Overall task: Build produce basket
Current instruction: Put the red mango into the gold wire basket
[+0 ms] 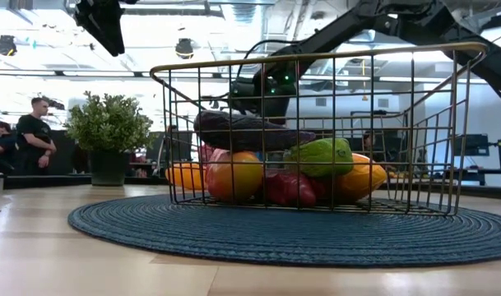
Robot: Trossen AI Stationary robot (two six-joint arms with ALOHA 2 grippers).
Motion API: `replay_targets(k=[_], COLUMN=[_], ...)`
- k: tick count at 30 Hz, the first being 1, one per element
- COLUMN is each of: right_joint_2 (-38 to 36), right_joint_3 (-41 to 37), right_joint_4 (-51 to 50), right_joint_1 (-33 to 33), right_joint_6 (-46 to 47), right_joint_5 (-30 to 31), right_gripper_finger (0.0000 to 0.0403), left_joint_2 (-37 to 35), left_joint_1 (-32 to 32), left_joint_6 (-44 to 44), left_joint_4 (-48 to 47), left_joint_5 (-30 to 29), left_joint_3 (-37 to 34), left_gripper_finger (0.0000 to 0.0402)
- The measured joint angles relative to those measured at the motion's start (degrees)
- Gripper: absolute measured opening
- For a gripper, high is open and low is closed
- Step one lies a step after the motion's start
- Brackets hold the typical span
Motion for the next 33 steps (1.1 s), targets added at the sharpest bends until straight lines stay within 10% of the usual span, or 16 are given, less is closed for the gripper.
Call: replay_targets(k=[9,23,33], right_joint_2=[0.0,-0.7,-0.8], right_joint_3=[0.0,1.5,26.1], right_joint_4=[-3.2,-8.1,-30.2], right_joint_1=[-0.3,-0.3,2.2], right_joint_6=[-0.1,0.0,-8.0], right_joint_5=[0.1,-1.5,-2.8], right_gripper_finger=[0.0217,0.0215,0.0214], left_joint_2=[0.0,0.0,0.0], left_joint_1=[0.0,0.0,0.0], left_joint_6=[-0.5,-0.5,-0.5], left_joint_4=[0.0,0.1,0.1], left_joint_5=[0.0,0.0,0.0], left_joint_3=[0.0,0.0,0.0], left_gripper_finger=[0.0212,0.0212,0.0212])
